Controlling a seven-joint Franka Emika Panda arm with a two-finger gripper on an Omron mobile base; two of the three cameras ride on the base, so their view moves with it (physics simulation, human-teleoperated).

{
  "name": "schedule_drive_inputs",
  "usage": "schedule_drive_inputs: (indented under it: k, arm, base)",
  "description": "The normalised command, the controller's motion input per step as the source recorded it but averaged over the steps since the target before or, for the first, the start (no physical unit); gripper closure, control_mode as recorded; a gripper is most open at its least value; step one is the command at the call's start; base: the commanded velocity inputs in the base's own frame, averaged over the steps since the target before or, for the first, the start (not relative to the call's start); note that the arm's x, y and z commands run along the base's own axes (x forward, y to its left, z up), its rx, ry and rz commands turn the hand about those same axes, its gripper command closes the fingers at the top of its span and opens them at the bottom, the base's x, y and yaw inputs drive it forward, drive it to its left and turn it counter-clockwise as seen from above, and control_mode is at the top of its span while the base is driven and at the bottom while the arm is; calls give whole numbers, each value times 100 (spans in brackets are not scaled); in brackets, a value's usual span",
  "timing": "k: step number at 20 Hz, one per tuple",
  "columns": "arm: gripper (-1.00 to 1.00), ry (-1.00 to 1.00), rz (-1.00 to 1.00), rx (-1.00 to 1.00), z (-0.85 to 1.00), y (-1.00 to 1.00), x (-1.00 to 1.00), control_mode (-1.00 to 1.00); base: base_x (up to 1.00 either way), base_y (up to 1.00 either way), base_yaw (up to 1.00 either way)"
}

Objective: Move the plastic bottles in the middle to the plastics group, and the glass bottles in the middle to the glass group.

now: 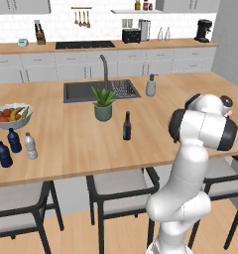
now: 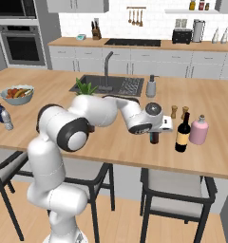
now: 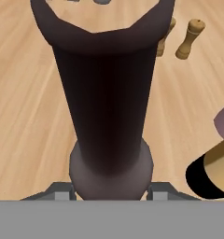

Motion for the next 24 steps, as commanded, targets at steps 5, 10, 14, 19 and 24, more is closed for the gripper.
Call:
schedule_drive_inputs:
  k: [5, 10, 14, 19, 24]
  arm:
    - [100, -7, -3, 0, 0, -22, 26, -100]
    - [100, -3, -8, 0, 1, -12, 5, -100]
    - [100, -2, -11, 0, 0, -14, 0, -100]
    - [100, 0, -6, -1, -19, 7, 0, -100]
    - [100, 0, -5, -2, -44, 4, 0, -100]
  base:
    - [0, 0, 0]
    - [0, 0, 0]
    - [0, 0, 0]
    - [0, 0, 0]
    - [0, 0, 0]
